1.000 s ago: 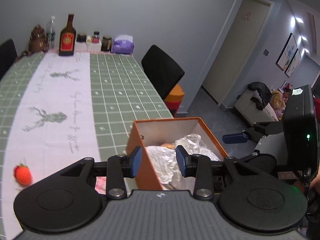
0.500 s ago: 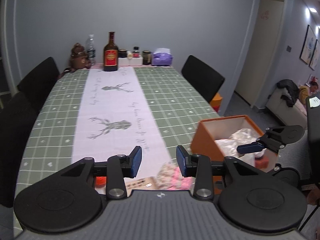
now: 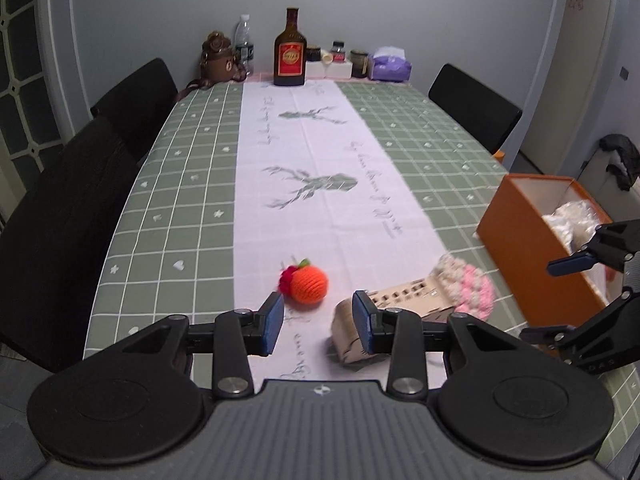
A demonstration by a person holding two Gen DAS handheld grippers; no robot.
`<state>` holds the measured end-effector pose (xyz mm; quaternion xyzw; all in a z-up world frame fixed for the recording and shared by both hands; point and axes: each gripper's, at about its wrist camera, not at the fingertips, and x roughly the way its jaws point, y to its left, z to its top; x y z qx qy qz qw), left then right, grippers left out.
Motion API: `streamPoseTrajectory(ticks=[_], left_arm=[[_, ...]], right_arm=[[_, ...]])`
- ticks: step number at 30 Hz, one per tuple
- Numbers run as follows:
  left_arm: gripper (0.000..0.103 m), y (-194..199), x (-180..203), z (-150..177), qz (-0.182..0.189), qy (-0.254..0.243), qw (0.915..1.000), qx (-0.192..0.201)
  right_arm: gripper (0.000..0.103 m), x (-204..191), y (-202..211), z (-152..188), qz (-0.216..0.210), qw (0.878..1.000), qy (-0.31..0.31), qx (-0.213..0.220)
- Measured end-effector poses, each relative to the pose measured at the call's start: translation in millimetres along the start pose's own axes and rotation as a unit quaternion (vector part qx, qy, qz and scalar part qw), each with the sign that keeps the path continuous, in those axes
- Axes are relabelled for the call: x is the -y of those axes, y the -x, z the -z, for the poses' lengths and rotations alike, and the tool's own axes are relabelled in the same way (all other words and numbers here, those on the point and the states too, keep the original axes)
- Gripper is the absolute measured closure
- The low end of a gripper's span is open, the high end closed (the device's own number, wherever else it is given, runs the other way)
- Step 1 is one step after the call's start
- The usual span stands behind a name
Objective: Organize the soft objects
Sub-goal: 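Move both tools back toward the orange crocheted fruit and pink crocheted pouch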
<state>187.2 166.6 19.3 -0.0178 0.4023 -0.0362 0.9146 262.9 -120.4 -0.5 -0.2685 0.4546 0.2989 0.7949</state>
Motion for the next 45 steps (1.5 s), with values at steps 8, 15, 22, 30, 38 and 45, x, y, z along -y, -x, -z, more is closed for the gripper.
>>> streamPoseTrajectory(ticks=[8,15,22,30,38,45], left_arm=[[0.061,-20.4,-14.7,0.1,-0.015,-0.035,0.9989,-0.027],[0.061,-36.3,-18.8,-7.6,-0.016,-0.044,0.9981,-0.041],[0.061,-58.4,-19.4,-14.9,-0.016,-0.054,0.9965,-0.061],[0.060,-82.8,-18.6,-23.9,-0.021,-0.063,0.9941,-0.085],[0.060,-104.3,-15.5,-27.4,-0.012,-0.053,0.9935,-0.100],[0.050,-121.0,-15.5,-29.4,-0.003,-0.039,0.9937,-0.105]], right_arm=[[0.026,8.0,-32.0,-2.8,0.003,0.999,-0.002,-0.034],[0.026,17.6,-53.8,-12.3,0.006,0.998,0.011,-0.058],[0.020,18.4,-79.2,-23.0,-0.013,0.995,0.036,-0.089],[0.019,23.2,-105.9,-32.6,-0.032,0.990,0.050,-0.125],[0.021,38.8,-132.5,-37.0,-0.054,0.985,0.035,-0.157],[0.024,39.2,-141.0,-46.7,-0.069,0.986,0.039,-0.145]])
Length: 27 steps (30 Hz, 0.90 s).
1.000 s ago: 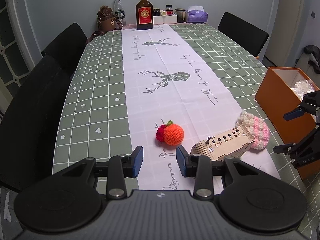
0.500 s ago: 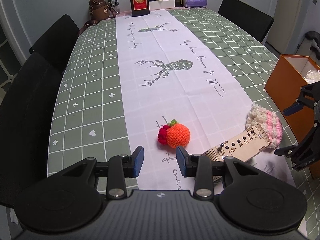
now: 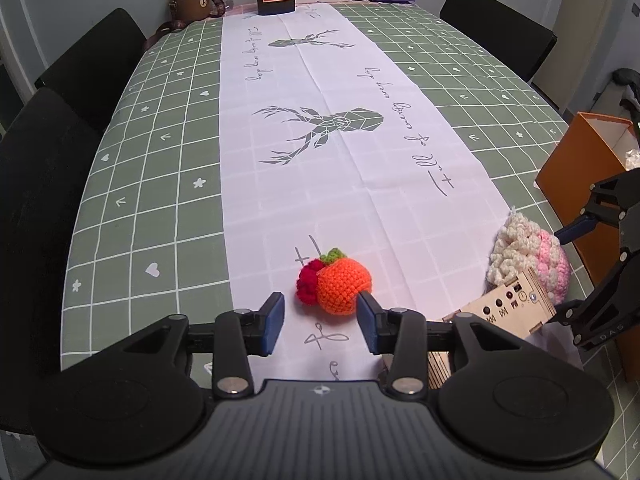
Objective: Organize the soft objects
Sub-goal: 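Grasp the orange crocheted fruit with the left tool while the right tool grasps the pink pouch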
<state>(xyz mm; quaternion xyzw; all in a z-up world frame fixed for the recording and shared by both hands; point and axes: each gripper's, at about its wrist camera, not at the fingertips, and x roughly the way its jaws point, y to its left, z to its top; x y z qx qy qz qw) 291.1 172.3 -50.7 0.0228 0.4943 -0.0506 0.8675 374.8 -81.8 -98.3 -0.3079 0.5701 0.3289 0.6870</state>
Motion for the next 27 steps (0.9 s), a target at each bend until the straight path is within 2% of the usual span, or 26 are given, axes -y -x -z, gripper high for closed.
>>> streamPoseTrajectory(ticks=[3,5,7,8,10,14,18,22,27], left_arm=[[0.048,-7.5,-1.8,-2.2,0.013,0.022,0.9997,-0.003],[0.047,-13.5,-4.8,-4.5,0.016,0.048,0.9987,-0.002],[0.045,-19.1,-8.5,-6.2,0.023,0.071,0.9972,0.001],[0.044,-22.1,-9.7,-6.9,0.027,0.081,0.9964,0.001],[0.044,-28.1,-10.0,-7.5,0.024,0.091,0.9955,-0.003],[0.040,-37.5,-12.0,-6.1,0.013,0.110,0.9938,-0.004],[0.036,-44.6,-13.9,-5.7,0.025,0.131,0.9911,-0.005],[0.036,-51.4,-9.4,-4.1,0.037,0.129,0.9909,-0.007],[0.046,-55.6,-7.0,-0.5,0.055,0.127,0.9903,-0.004]], right_arm=[[0.039,0.8,3.1,1.3,-0.004,1.000,-0.004,0.015],[0.056,-0.5,9.1,3.0,-0.003,1.000,-0.003,0.024],[0.069,-3.2,17.2,5.0,-0.001,1.000,-0.003,0.030],[0.073,-4.1,20.7,5.4,0.006,0.999,-0.001,0.032],[0.073,-3.7,30.7,5.5,0.022,0.999,0.000,0.044],[0.073,2.6,41.3,-2.7,0.027,0.998,-0.014,0.061],[0.072,5.5,35.1,-14.3,0.024,0.998,-0.026,0.061],[0.071,8.3,24.9,-19.9,0.013,0.997,-0.043,0.059],[0.070,13.0,14.2,-20.4,0.009,0.997,-0.058,0.050]])
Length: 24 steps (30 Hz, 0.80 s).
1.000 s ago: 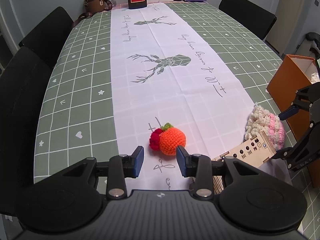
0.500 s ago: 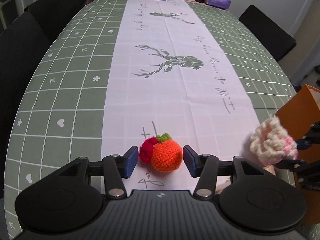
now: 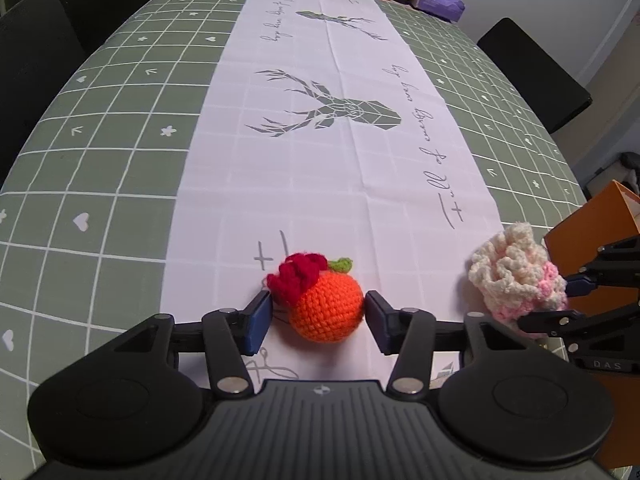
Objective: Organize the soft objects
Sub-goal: 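Grasp the orange crocheted fruit with the left tool while the right tool grasps the pink pouch, then carry the fruit and pouch into the orange box and open both tools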
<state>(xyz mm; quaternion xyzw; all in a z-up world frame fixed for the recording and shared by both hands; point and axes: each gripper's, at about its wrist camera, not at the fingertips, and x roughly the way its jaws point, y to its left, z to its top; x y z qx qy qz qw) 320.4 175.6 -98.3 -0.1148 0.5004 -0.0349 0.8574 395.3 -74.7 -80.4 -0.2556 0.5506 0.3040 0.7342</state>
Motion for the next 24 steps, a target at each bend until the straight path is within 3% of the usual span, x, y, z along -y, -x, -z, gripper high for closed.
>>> streamPoseTrajectory(ticks=[6,11,20,24], left_arm=[[0.049,3.5,0.4,-0.2,-0.004,-0.006,1.0000,0.001],[0.050,23.1,5.1,-6.0,-0.028,-0.049,0.9984,-0.003],[0.050,72.6,16.1,-3.0,-0.086,-0.141,0.9847,-0.055],[0.049,90.2,24.5,12.3,-0.090,-0.163,0.9803,-0.066]], right_arm=[[0.069,-1.3,0.8,0.1,0.004,1.000,0.000,-0.001],[0.069,-3.7,12.3,-0.5,0.010,1.000,0.007,0.005],[0.069,-8.4,45.5,8.1,0.030,0.999,0.015,0.013],[0.069,-14.5,63.8,17.7,0.030,0.999,0.023,0.022]])
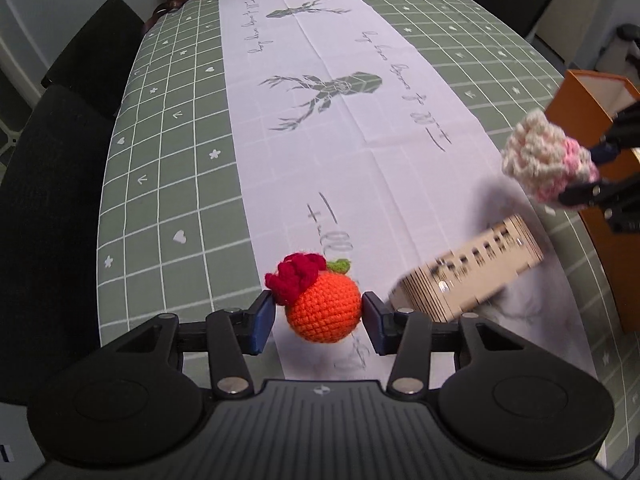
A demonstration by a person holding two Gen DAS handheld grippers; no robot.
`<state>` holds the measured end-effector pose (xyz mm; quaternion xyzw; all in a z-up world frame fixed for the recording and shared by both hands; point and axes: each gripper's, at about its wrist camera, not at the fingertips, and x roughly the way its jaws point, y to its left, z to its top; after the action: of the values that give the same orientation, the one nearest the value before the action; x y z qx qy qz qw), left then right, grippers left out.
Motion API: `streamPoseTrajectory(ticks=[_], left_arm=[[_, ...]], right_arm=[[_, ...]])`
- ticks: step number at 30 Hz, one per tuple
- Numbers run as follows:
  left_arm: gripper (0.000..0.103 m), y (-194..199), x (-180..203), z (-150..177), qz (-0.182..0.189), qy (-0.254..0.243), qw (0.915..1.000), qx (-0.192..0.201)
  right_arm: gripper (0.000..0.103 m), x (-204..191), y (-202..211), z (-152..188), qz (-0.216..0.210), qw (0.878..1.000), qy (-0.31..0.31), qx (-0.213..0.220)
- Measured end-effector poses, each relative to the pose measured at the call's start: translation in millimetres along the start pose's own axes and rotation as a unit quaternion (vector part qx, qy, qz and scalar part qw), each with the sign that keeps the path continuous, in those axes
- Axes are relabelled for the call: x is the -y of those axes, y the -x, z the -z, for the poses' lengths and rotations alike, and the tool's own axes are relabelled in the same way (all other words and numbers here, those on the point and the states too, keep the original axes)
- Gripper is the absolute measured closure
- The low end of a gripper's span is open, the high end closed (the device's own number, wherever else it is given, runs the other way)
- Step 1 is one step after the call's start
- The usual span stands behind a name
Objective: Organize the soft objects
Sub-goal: 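Carry the fruit and pouch into the orange box and open both tools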
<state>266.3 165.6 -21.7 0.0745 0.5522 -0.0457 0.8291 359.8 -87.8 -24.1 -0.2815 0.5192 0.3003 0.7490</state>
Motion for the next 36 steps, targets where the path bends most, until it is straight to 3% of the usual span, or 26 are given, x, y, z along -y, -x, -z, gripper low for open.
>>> streamPoseTrajectory(ticks=[11,22,28,36], left_arm=[[0.049,37.1,56.6,49.4,0.020,-0.056,0.9982,0.005],[0.049,78.1,120.9,82.7,0.062,-0.093,0.9916,0.066],[0.049,98.1,156.4,78.3,0.093,-0.119,0.9841,0.093],[0.049,117.4,204.2,41.1,0.141,-0.152,0.9676,0.144]], right_arm=[[0.069,-31.3,57.7,46.0,-0.005,0.999,0.025,0.021],[0.069,-61.2,91.3,112.6,-0.009,0.998,0.011,0.054],[0.069,-51.8,114.2,136.5,0.005,0.998,-0.001,0.061],[0.069,-6.6,150.0,158.8,0.049,0.995,-0.049,0.069]])
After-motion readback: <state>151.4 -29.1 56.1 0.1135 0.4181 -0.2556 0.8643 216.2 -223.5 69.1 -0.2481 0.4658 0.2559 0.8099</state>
